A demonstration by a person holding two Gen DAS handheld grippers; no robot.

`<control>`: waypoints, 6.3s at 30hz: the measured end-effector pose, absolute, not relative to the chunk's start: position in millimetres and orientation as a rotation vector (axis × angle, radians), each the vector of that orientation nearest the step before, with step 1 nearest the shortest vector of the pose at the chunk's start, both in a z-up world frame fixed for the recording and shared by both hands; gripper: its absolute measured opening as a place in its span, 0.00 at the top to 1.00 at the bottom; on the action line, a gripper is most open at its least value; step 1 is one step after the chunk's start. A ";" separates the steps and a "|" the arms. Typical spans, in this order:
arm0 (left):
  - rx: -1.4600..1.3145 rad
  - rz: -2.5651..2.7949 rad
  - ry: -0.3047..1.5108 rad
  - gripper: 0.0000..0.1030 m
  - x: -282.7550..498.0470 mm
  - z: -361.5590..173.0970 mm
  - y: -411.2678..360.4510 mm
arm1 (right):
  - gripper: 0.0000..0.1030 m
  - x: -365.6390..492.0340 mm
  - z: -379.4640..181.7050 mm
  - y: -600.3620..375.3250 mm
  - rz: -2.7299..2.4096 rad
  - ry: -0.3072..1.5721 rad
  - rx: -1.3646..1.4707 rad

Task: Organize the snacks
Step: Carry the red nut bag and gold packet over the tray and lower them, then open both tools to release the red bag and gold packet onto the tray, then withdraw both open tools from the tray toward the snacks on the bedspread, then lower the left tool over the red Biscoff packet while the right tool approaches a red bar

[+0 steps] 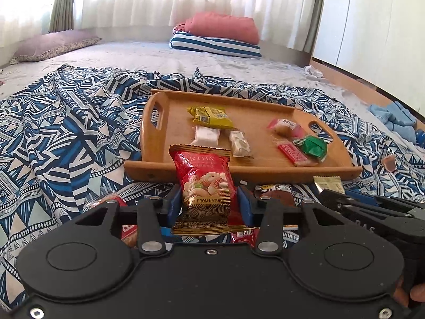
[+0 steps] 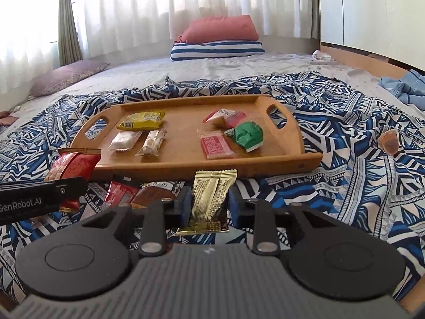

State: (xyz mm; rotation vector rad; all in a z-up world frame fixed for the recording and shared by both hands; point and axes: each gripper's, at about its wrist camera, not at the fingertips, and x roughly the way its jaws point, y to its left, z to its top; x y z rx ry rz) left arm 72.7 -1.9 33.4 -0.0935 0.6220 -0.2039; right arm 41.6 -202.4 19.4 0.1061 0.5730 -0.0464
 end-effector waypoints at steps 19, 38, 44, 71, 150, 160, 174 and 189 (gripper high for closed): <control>-0.088 -0.198 0.589 0.59 124.7 60.9 8.5 | 0.68 67.2 58.8 -245.2 -0.086 0.457 0.049; -0.048 -0.156 0.650 0.59 189.8 38.1 8.3 | 0.67 145.5 49.8 -278.8 0.005 0.526 -0.118; -0.028 -0.157 0.665 0.59 196.4 31.7 4.2 | 0.67 155.4 38.9 -278.8 -0.001 0.550 -0.152; -0.084 -0.227 0.712 0.59 209.6 20.0 -6.5 | 0.65 174.7 20.2 -280.2 0.080 0.626 0.025; -0.090 -0.165 0.628 0.03 59.0 27.5 60.1 | 0.00 16.3 23.9 -204.8 0.269 0.504 -0.074; -0.017 -0.133 0.671 0.03 79.8 6.8 64.9 | 0.00 -1.8 4.8 -187.8 0.314 0.549 -0.114; 0.087 -0.163 0.709 0.02 103.1 -6.5 54.6 | 0.00 -1.1 -8.9 -169.2 0.405 0.591 -0.180; 0.101 -0.224 0.695 0.29 75.3 -0.3 46.1 | 0.00 4.0 -15.1 -172.9 0.411 0.599 -0.127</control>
